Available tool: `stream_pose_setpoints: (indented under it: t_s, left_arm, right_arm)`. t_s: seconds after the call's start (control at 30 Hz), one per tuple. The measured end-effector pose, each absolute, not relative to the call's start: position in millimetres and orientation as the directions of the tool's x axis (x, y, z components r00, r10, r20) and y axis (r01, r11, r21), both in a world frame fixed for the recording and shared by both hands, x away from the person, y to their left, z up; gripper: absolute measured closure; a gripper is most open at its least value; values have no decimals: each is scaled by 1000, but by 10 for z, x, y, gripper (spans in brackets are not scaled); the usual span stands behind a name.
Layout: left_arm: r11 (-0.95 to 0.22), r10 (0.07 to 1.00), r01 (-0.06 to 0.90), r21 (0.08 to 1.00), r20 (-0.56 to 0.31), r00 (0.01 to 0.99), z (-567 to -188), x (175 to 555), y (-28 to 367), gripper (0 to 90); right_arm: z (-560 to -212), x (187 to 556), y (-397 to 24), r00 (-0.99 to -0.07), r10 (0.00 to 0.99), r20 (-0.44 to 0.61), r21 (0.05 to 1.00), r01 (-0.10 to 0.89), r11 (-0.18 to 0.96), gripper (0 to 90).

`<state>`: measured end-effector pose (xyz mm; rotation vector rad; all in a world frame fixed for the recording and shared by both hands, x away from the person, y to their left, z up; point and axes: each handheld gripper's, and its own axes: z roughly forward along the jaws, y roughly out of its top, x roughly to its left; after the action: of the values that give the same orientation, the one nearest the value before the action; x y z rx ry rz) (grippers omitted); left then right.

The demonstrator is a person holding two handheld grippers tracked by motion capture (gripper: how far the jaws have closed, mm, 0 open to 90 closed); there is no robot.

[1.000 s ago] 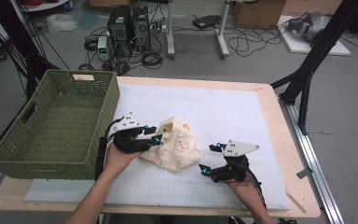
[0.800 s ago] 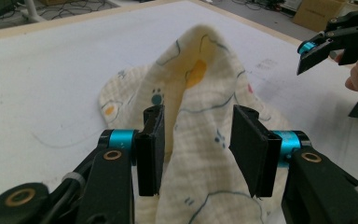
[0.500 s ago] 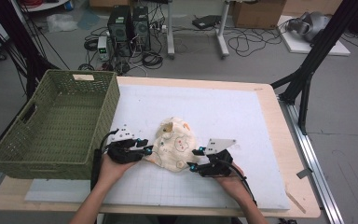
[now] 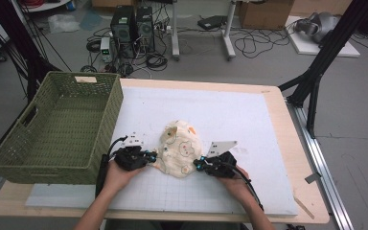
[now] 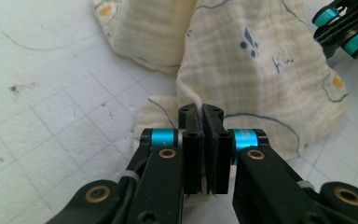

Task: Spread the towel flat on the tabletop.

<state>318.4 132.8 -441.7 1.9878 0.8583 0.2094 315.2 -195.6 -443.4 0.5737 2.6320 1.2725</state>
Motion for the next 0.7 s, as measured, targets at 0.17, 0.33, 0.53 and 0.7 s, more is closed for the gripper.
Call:
stream_pose_setpoints:
  t_s: [0.17,0.33,0.53,0.7]
  left_arm:
    - [-294,636,466,835,-192,747,-4310,3098,1349,864]
    - [-275,614,436,857,-193,766,-4216,2962,1344,863]
    - [-300,566,402,865,-178,805,-4155,2798,1263,860]
    - [-322,528,382,867,-171,832,-4154,2722,1197,810]
  right_arm:
    - [-4340,3115,-2032,-916,402,17,793,257,552,879]
    - [-4170,3005,-2166,-916,401,3,820,232,523,879]
    - [-4018,2774,-2364,-918,395,-23,826,206,525,879]
    - [-3998,2593,-2478,-926,378,-23,824,197,531,879]
